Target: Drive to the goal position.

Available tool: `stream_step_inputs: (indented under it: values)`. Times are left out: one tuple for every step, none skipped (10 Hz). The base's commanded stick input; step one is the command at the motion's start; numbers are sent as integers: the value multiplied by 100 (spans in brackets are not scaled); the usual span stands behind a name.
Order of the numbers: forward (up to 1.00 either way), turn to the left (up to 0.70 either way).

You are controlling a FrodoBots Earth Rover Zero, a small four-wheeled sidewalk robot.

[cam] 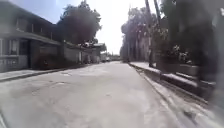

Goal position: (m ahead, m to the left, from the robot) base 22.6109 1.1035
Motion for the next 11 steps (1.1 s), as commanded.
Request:
stream_step_inputs:
  values:
    - [100, -26]
    - [100, 0]
    - [100, -33]
    - [100, -37]
    - [100, -13]
    - [100, 3]
    - [100, 3]
    - [100, 3]
    - [100, 3]
    - [100, 3]
    - [100, 3]
